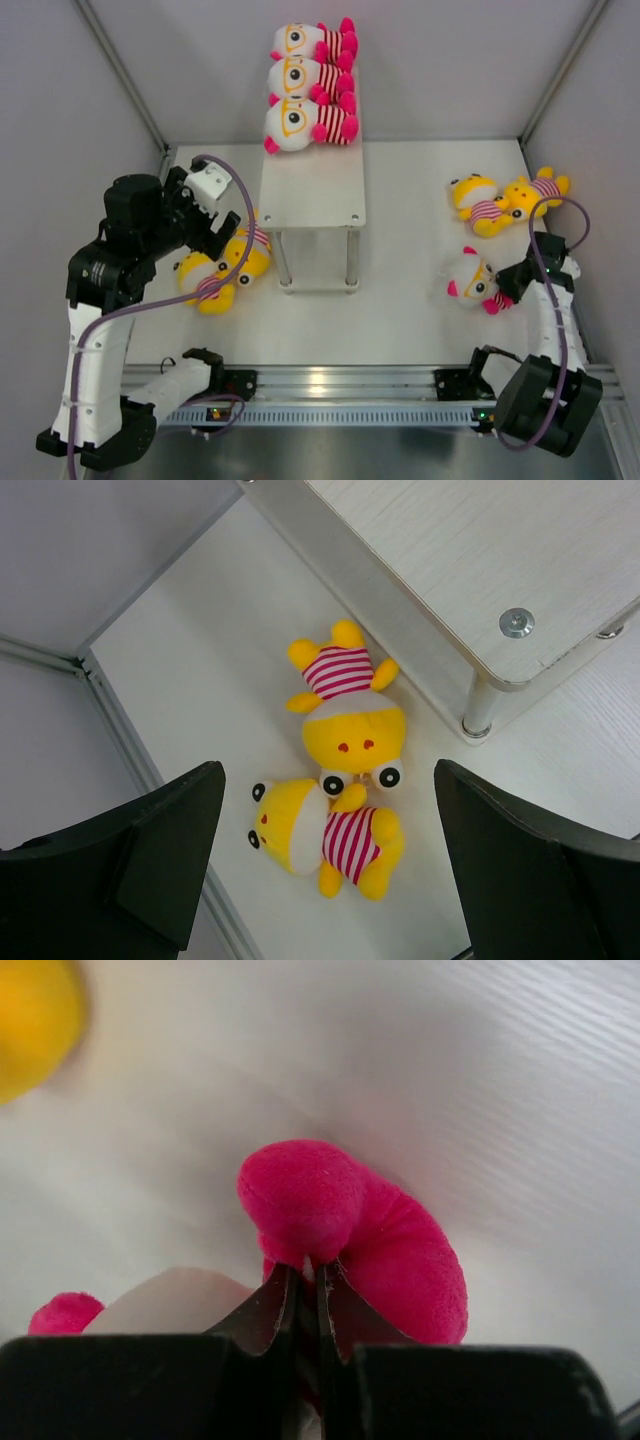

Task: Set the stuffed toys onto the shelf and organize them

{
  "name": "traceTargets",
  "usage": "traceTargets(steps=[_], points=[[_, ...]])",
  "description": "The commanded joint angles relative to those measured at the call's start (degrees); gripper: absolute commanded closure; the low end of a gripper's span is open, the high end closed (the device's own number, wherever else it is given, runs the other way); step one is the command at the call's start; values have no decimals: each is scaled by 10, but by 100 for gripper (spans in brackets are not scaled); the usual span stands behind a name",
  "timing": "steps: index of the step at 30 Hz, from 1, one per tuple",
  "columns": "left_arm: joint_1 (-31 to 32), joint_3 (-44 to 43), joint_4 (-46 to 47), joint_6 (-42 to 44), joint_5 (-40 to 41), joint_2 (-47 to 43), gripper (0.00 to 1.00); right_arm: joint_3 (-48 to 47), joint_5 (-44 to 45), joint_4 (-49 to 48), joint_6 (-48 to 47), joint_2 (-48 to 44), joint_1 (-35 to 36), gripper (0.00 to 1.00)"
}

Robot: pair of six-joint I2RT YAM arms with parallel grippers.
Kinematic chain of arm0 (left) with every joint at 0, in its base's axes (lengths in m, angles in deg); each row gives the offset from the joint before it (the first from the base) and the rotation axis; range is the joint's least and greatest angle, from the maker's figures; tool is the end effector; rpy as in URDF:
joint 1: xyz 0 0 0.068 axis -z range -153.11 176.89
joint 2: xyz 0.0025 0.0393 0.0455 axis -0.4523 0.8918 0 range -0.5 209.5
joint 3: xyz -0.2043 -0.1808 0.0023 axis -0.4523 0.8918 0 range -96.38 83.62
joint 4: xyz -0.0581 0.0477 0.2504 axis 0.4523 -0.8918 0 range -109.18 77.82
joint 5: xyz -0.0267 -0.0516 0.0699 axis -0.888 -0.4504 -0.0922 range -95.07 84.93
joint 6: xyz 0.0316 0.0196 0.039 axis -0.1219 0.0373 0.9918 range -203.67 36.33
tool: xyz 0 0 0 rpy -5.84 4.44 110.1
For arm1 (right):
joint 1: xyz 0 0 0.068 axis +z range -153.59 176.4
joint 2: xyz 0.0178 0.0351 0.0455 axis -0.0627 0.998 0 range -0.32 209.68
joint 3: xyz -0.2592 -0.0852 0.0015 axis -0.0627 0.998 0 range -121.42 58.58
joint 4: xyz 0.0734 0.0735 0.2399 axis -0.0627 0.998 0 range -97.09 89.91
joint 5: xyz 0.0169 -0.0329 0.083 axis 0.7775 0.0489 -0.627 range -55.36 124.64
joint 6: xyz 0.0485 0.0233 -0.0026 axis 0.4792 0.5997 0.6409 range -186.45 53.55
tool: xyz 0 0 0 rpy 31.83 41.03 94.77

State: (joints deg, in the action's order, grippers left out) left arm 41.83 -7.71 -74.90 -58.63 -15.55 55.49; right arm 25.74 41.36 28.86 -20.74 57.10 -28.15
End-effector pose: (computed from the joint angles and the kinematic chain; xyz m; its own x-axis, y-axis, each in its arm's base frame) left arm 0.1280 -0.0408 0.4729 -0.2295 0.4920 -0.8398 0.5590 0.7730 0.3000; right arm 0.1614 -0.0783 0.1936 -0.2200 0.8821 -0.4164 0.8916 0.3551 0.2810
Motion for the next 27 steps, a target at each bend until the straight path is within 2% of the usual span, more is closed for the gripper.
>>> traceTargets(steps=[1,8,10,12,16,17,19,20,23,27], points=[[3,-37,-26,2,-16,-7,9,-105,-72,-5,28,-36,57,100],[3,-63,-57,12,-24,-4,9,-352,-13,49,73,-36,185,100],[3,-68,-58,12,-13,-3,9,-446,13,62,82,-14,235,100],[3,-71,-59,12,5,0,9,-530,42,64,94,11,315,100],[2,-73,-57,9,25,2,9,-609,143,26,113,62,488,100],[2,-73,-58,7,24,3,9,-636,153,14,115,78,558,100],[2,-72,-57,5,18,3,9,-666,171,-1,114,136,618,100],[2,-71,-57,3,17,3,9,-702,174,-6,112,156,670,100],[2,-66,-58,1,14,-3,9,-763,202,-22,98,240,741,100],[2,-59,-57,1,14,-10,9,-782,230,-55,95,281,776,100]])
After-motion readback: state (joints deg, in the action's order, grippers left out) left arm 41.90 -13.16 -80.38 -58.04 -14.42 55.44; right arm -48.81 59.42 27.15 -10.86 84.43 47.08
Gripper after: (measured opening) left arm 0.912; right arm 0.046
